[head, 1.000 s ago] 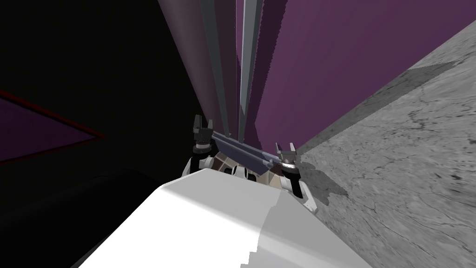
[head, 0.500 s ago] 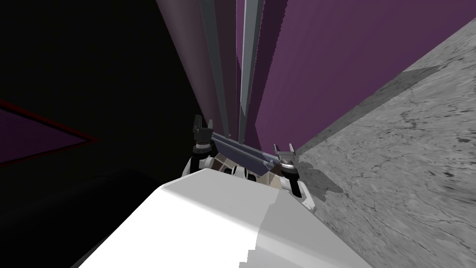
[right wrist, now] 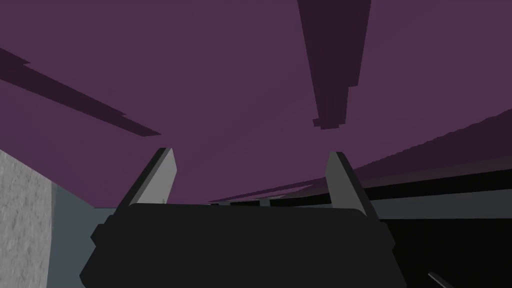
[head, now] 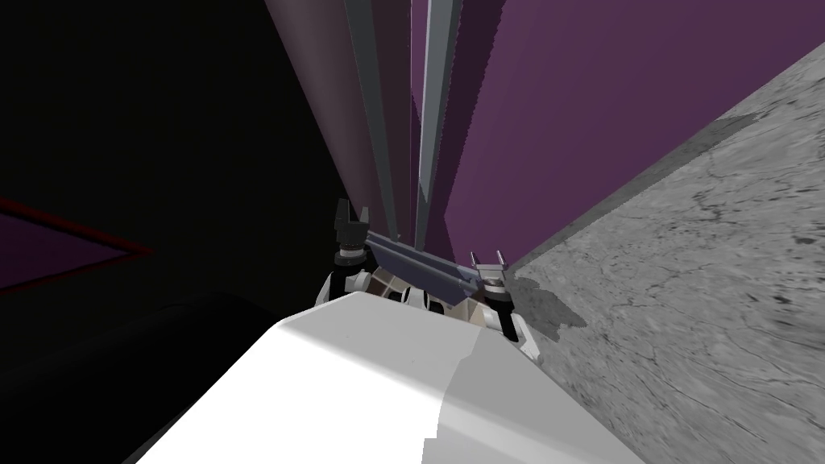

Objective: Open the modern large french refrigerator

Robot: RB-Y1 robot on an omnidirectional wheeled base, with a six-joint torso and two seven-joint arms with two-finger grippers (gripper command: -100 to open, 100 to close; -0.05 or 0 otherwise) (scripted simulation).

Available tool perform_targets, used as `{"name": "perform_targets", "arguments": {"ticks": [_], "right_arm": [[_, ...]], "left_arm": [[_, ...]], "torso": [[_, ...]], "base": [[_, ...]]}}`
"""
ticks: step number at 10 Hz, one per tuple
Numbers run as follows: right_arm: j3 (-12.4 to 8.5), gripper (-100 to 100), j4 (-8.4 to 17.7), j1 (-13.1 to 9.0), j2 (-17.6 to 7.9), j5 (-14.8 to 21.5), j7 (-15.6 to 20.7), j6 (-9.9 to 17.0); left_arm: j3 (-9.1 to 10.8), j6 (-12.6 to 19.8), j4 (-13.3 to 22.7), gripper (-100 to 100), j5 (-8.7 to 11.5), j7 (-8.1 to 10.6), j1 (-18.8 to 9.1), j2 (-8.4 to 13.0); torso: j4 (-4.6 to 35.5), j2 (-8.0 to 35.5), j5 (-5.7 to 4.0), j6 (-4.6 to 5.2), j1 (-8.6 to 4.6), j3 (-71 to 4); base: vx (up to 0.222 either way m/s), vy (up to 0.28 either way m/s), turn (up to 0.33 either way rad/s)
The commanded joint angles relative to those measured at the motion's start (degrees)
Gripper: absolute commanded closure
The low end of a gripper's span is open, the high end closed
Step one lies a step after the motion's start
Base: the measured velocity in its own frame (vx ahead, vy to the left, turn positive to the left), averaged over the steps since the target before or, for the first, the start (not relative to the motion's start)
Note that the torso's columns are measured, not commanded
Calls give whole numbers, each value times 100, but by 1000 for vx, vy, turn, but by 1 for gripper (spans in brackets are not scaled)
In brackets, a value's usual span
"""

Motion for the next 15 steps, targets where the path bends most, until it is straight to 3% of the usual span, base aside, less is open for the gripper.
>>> {"name": "perform_targets", "arguments": {"ticks": [1, 2, 3, 6, 11, 15], "right_arm": [[67, -100, 287, -64, 7, 114, 425, -91], [87, -100, 477, -111, 26, 198, 618, -197], [87, -100, 477, -111, 26, 198, 736, -197], [132, -100, 834, -197, 86, 362, 1257, -405], [184, -100, 1155, -272, 182, 516, 1845, -602], [263, -100, 1556, -364, 420, 720, 2510, -865]], "left_arm": [[0, 0, 0, 0, 0, 0, 0, 0], [0, 0, 0, 0, 0, 0, 0, 0], [0, 0, 0, 0, 0, 0, 0, 0], [0, 0, 0, 0, 0, 0, 0, 0], [0, 0, 0, 0, 0, 0, 0, 0], [-1, 0, -1, 0, 0, 0, 0, 0]], "torso": [[-2, -9, 3, -3, 13, -5], [2, -1, 4, 3, 3, -2], [-2, -7, -2, -9, 5, -3], [3, -7, 1, -3, 7, 0], [18, 18, 3, 18, 2, 16], [39, 62, 12, 37, -1, 40]], "base": [[29, 62, -38], [29, 64, -59], [18, 64, -14], [13, 61, -21], [13, 72, -32], [13, 102, -25]]}}
